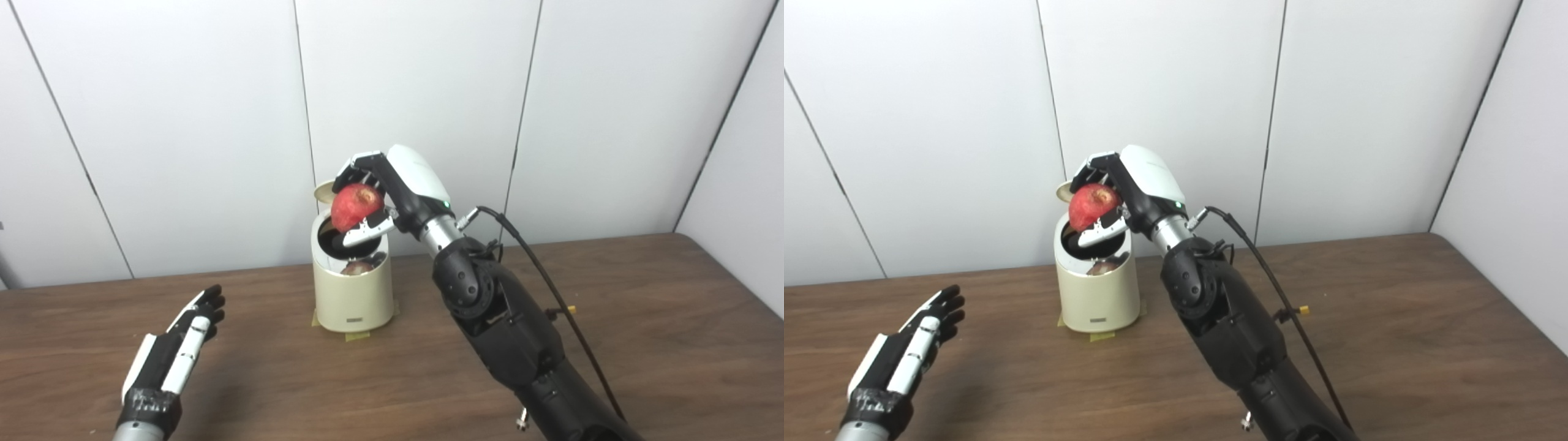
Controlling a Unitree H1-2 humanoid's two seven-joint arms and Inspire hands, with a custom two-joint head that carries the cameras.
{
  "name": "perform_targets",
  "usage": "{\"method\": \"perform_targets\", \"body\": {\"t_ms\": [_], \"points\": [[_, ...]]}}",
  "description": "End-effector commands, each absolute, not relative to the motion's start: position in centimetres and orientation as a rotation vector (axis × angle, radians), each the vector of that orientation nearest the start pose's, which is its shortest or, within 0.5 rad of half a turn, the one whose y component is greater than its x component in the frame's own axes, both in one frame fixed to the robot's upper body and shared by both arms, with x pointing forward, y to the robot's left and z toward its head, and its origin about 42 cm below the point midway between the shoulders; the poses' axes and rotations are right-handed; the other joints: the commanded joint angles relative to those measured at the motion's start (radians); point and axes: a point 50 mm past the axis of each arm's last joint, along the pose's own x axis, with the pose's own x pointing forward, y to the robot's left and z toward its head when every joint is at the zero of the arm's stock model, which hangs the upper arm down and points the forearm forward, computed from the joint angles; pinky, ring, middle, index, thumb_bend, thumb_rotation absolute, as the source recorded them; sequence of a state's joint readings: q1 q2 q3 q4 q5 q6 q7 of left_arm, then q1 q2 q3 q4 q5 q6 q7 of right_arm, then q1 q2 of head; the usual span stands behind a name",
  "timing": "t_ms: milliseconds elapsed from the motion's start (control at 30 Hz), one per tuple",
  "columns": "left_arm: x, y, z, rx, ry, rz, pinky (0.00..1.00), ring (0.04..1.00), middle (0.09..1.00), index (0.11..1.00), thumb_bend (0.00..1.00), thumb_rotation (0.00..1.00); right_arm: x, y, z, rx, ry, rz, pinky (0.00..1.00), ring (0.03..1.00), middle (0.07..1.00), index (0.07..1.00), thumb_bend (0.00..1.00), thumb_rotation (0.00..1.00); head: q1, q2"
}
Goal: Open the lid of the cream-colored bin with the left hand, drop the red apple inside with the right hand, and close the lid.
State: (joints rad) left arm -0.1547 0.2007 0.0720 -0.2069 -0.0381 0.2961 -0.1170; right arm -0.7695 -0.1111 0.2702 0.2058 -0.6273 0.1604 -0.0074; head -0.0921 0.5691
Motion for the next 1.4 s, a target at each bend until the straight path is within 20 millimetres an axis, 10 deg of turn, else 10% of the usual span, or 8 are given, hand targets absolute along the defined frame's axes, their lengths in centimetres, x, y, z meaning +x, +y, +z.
{"method": "perform_targets", "body": {"t_ms": [0,1067,1133,1200,1367], "points": [[33.0,27.0,20.2,0.171,-0.141,-0.067,0.95,0.923,0.924,0.924,0.48,0.89,46.9,-10.7,34.5,-0.821,-0.612,0.095,0.37,0.408,0.497,0.494,0.5,0.0,0.0,0.0],[33.1,27.0,20.5,0.162,-0.154,-0.07,0.94,0.916,0.913,0.932,0.46,0.85,49.3,-8.9,30.5,-0.775,-0.571,0.072,0.41,0.435,0.508,0.501,0.51,0.0,0.023,0.01],[33.1,27.0,20.6,0.166,-0.156,-0.071,0.93,0.913,0.911,0.93,0.46,0.84,49.3,-8.8,30.6,-0.803,-0.569,0.077,0.47,0.543,0.513,0.48,0.53,0.0,0.021,0.011],[33.1,26.9,20.7,0.163,-0.155,-0.071,0.93,0.909,0.912,0.925,0.47,0.84,49.3,-8.8,30.6,-0.836,-0.569,0.084,0.61,0.691,0.699,0.64,0.8,0.11,0.021,0.011],[33.2,27.0,20.7,0.173,-0.157,-0.083,0.93,0.907,0.909,0.915,0.45,0.83,49.2,-8.9,30.5,-0.891,-0.543,0.095,0.75,0.819,0.798,0.754,0.86,0.29,0.017,0.012]]}}
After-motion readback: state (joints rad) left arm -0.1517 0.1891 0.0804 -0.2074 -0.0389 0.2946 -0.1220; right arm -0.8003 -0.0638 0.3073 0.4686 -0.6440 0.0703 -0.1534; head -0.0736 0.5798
